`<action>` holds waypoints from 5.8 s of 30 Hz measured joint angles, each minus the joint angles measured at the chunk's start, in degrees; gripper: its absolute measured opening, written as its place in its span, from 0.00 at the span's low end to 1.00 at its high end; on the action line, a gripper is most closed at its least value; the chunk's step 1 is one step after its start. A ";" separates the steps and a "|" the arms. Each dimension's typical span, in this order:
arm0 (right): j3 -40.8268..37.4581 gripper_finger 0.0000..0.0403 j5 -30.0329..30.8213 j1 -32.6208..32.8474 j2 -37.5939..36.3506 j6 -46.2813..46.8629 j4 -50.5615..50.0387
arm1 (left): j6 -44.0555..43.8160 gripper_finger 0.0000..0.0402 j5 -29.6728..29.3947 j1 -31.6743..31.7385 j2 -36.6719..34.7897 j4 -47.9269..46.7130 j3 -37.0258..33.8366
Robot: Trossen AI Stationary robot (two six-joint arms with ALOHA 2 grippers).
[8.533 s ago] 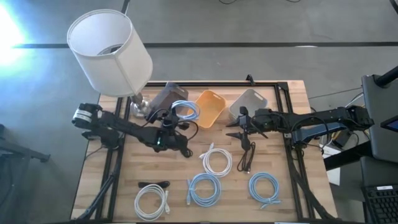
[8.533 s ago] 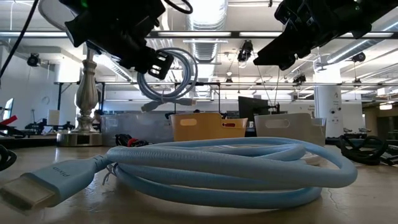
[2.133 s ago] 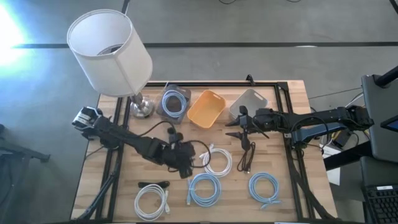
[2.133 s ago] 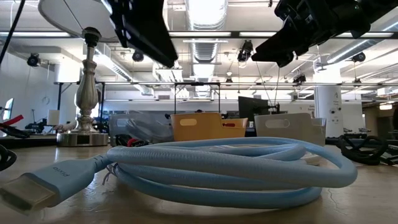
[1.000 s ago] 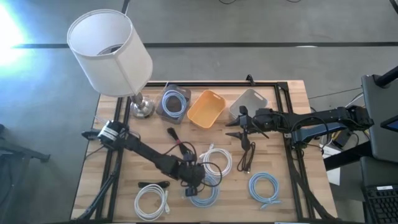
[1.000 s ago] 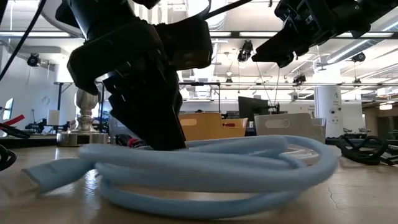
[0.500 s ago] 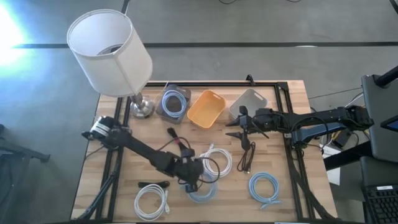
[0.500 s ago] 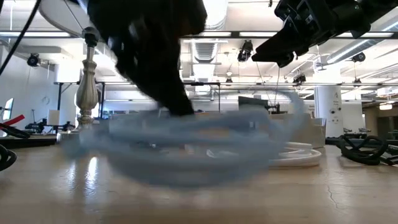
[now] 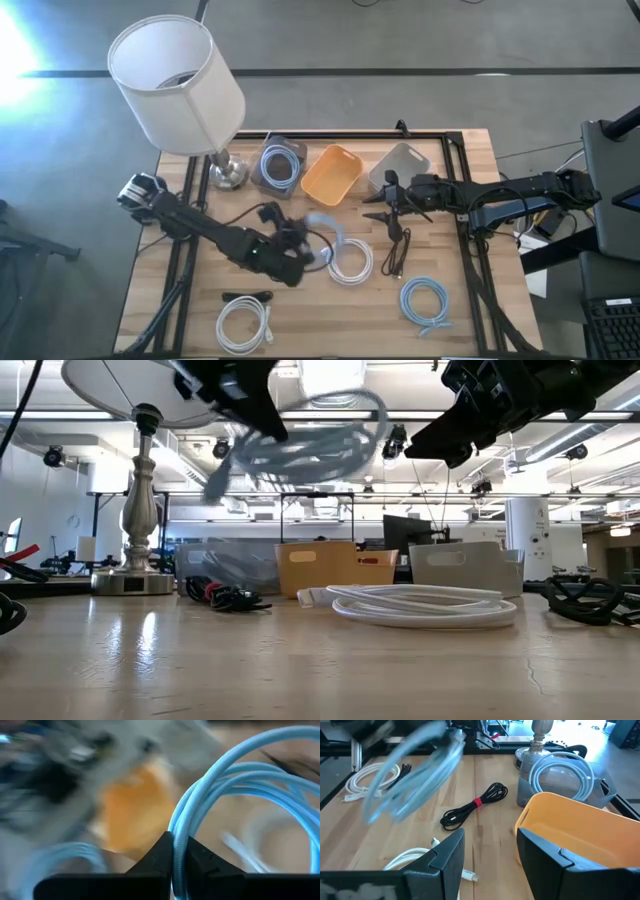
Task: Pick & Place USB Port
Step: Put the left blue HDMI cable into the black bin
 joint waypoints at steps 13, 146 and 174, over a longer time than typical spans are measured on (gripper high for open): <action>-0.01 0.44 -0.01 -0.01 0.00 -0.01 0.04 | -5.18 0.07 -16.69 7.80 -0.27 -2.62 0.00; 0.00 0.44 -0.02 -0.02 0.00 -0.05 -0.04 | -35.86 0.27 2.71 40.97 -0.55 -11.53 -12.83; 0.00 0.44 -0.01 0.00 0.00 -0.15 0.00 | -10.46 0.27 4.48 31.79 1.42 1.09 -8.35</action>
